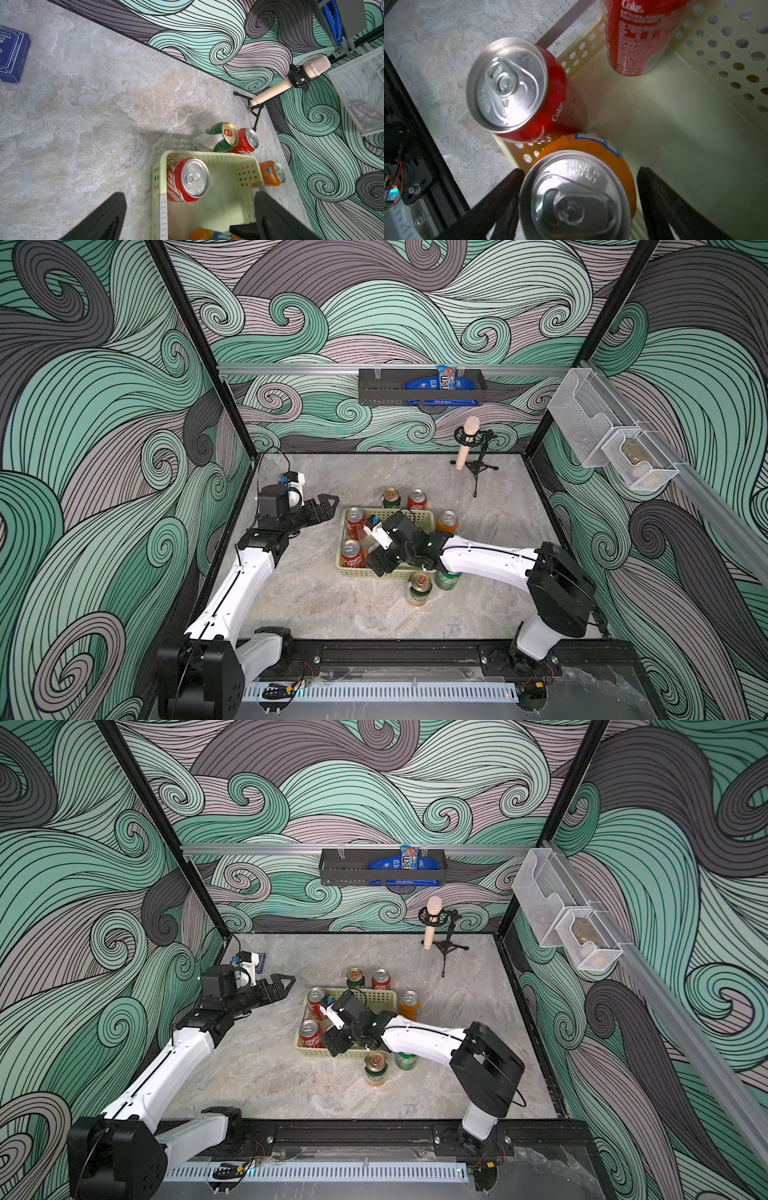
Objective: Take out the drinks from the basket
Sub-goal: Pick up the drink from the basket.
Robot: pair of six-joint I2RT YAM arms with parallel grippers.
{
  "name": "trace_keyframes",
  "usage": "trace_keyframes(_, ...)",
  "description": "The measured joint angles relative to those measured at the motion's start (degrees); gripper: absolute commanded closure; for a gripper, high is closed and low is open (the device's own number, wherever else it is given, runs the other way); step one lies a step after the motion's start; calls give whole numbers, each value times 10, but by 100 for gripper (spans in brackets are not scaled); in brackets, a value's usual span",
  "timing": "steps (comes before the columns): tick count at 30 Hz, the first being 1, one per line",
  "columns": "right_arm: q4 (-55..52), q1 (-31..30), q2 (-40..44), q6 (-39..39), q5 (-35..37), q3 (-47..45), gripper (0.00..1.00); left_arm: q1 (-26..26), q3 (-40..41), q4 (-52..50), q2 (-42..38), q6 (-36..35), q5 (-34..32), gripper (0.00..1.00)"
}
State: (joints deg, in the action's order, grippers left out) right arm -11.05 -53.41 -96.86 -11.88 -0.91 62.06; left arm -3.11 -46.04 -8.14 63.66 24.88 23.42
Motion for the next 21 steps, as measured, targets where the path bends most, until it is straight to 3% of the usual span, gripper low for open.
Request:
trace_keyframes(10,2,-3,4,-3,10,-7,38,0,0,1,0,2,4,1)
trace_keyframes(21,-20,-3,30,-6,37,-9,47,0,0,5,0,2,13,1)
